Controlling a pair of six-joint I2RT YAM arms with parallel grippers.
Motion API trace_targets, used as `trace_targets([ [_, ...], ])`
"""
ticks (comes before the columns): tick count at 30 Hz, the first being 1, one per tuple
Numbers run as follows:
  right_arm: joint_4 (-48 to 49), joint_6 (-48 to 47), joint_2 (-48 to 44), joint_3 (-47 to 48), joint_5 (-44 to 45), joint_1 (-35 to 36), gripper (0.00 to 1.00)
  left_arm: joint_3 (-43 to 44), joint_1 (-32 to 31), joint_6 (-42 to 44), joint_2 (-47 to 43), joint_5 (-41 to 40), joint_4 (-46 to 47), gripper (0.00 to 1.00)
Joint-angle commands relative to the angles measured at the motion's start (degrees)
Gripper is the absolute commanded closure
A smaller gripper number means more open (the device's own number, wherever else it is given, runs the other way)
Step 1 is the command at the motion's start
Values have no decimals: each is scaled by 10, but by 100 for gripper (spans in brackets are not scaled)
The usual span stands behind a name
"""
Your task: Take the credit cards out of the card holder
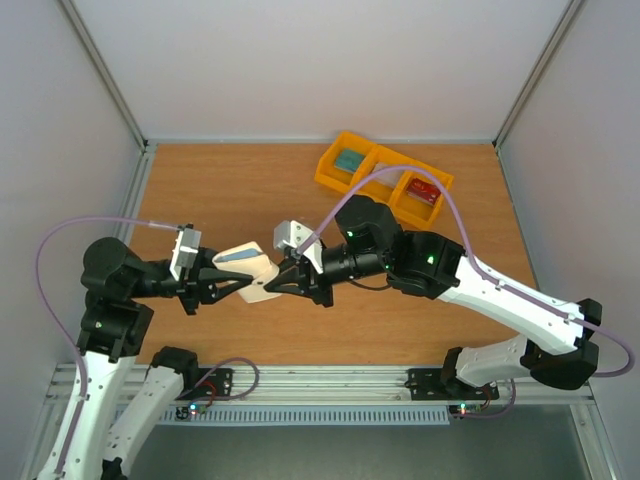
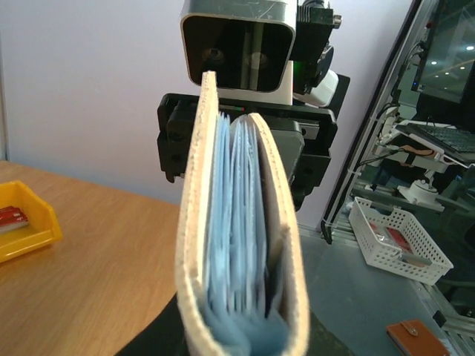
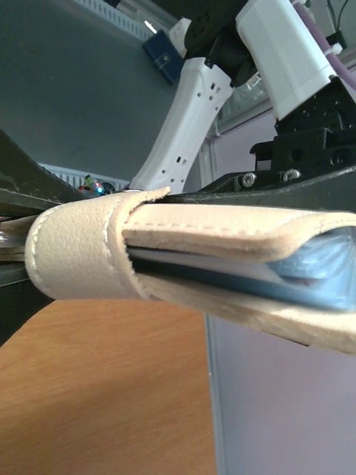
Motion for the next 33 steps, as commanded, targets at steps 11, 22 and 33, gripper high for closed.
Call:
trace_targets([
  [11, 83, 96, -55, -25, -177, -99, 99, -1, -7, -70, 8, -124, 73, 48],
  [22, 80, 102, -27, 5, -195, -99, 99, 24, -125, -76, 54, -108, 101, 41],
  [33, -11, 58, -85, 5, 61, -99, 40, 45, -138, -73, 33, -243, -1, 100],
])
